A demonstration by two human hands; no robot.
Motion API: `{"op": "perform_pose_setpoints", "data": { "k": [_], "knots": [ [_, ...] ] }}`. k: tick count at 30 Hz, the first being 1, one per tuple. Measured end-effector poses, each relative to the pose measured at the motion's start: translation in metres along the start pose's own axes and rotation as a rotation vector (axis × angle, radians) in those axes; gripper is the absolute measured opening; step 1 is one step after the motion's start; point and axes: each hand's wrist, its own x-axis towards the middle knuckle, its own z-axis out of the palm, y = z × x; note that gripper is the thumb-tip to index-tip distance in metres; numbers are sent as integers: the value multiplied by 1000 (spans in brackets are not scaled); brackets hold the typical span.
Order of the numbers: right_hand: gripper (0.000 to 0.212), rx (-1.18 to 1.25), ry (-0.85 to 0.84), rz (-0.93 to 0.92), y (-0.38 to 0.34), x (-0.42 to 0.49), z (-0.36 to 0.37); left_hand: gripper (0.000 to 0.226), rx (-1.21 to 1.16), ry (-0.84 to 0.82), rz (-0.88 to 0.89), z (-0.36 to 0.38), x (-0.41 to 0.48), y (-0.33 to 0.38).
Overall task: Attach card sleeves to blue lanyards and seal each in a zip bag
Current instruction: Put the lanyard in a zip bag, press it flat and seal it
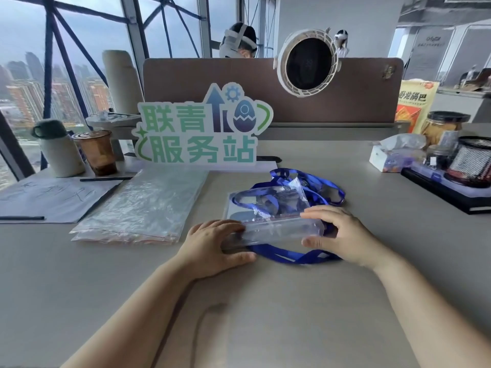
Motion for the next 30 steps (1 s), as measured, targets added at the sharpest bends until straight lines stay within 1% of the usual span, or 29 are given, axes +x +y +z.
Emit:
{"op": "perform_pose_setpoints", "data": {
  "k": [1,2,4,6,8,10,11,12,15,17,19,20,22,24,26,27,28,30],
  "knots": [
    [55,-84,-36,-2,3,-1,-1,104,3,-9,-5,0,0,0],
    [51,-155,-35,-8,6,-1,0,100,-8,-2,-12,0,1,-1],
    [35,-188,23,-10,8,1,4,83,-61,32,-38,1,0,-3],
    [20,-145,74,6,8,2,7,59,-144,70,-72,1,-1,-6],
    [12,-59,87,42,4,3,5,37,-220,144,-103,0,0,-8],
    [13,107,82,101,-5,4,0,16,-341,237,-145,-4,3,-7],
    [14,183,99,122,-11,6,-2,9,-422,271,-164,-7,6,-5],
    [13,227,131,135,-16,9,-5,6,-502,289,-190,-11,10,-1],
    [12,223,222,199,-19,27,-5,10,-714,317,-330,-20,25,4],
    [12,192,247,298,-13,41,0,20,-738,285,-448,-18,39,0],
    [17,86,228,408,-4,53,7,31,-623,225,-562,-12,50,-8],
    [19,-2,202,451,-1,56,11,37,-513,185,-601,-9,53,-11],
    [23,-187,163,512,0,59,16,52,-277,107,-638,-5,56,-14],
    [25,-338,146,524,-1,59,18,60,-115,54,-642,-5,58,-12],
    [30,-466,107,505,-1,59,19,59,-43,25,-645,-5,60,-11],
    [32,-492,83,506,0,60,19,56,-41,19,-643,-5,61,-11],
    [31,-485,72,507,0,60,19,50,-60,17,-635,-5,63,-12],
    [22,-411,97,497,1,63,19,35,-122,15,-609,-5,65,-12]
  ]
}}
